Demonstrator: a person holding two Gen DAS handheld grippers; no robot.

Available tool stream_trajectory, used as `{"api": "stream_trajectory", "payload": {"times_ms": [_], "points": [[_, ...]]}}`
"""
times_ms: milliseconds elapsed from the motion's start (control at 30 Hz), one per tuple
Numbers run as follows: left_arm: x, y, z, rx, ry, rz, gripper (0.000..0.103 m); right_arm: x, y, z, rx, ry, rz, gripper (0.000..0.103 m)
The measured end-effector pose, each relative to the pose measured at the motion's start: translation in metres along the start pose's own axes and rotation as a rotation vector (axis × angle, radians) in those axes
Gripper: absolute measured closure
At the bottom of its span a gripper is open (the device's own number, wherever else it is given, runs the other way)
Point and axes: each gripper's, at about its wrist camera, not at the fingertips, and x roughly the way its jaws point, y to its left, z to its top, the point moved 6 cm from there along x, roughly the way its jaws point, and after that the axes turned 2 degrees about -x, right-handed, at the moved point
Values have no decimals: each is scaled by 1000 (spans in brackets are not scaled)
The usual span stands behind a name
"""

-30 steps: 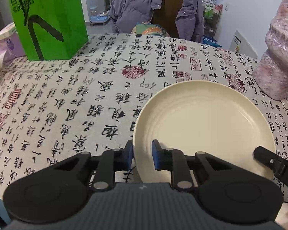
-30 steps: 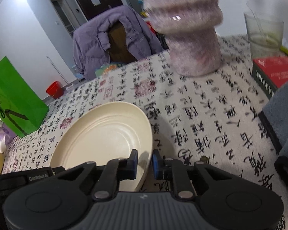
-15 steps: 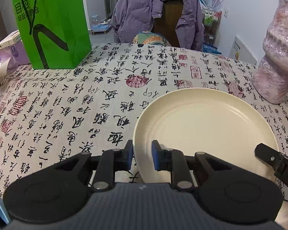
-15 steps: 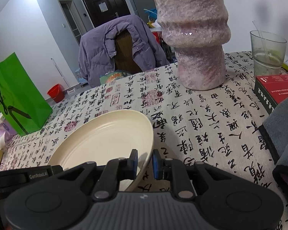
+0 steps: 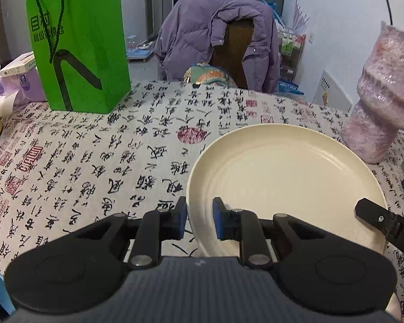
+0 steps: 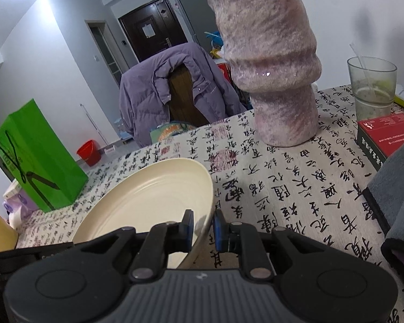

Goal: Organize plates and bowls

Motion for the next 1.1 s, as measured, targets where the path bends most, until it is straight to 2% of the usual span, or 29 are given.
{"api": "stream_trajectory", "payload": {"times_ms": [367,700,1100], "points": [[-20,12,4,-17,-33,-28,82,-14,9,5,8,-48,38,88],[-33,25,4,-45,-18,-48,82,-31,26,7,-27,-91,45,89],[-56,39,12,-22,-49,-95,82,-52,40,3,-13,-116,76,89]]}}
